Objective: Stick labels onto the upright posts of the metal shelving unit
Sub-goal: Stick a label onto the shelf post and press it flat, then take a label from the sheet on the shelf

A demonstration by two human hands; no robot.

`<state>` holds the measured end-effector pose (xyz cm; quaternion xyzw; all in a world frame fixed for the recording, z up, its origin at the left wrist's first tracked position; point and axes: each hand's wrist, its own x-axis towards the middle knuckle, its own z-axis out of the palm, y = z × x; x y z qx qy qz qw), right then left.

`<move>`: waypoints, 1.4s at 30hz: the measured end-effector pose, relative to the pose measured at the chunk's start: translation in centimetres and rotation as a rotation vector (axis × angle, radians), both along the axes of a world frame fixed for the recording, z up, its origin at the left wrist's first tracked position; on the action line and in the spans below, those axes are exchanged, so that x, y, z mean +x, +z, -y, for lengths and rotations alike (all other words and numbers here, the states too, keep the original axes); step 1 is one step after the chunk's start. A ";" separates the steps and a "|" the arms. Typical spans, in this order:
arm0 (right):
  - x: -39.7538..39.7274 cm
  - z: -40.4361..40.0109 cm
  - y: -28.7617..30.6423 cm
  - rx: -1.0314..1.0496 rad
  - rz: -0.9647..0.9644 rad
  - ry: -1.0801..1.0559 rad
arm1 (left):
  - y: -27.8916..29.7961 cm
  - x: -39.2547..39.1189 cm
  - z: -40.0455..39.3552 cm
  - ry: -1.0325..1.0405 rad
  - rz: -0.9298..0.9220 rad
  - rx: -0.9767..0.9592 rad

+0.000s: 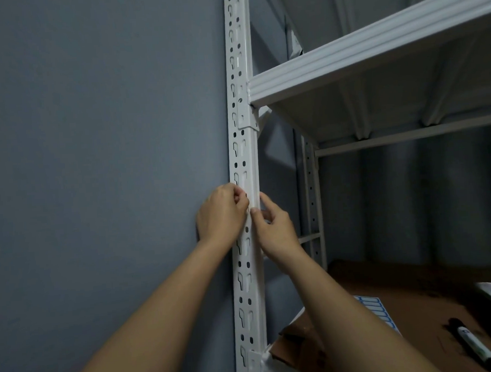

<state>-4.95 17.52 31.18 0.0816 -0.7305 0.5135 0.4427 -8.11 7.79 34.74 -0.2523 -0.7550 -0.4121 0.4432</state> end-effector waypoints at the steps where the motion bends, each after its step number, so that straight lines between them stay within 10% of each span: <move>1: -0.2 0.0 0.0 -0.004 -0.004 0.005 | 0.0 -0.2 0.1 -0.003 0.007 0.010; 22: 0.1 -0.9 0.1 0.017 0.048 0.041 | -1.5 1.0 0.8 -0.427 0.100 0.253; 42: 20.4 -13.8 -4.0 0.313 0.284 -0.572 | -6.0 14.3 -11.6 -0.708 0.134 -0.005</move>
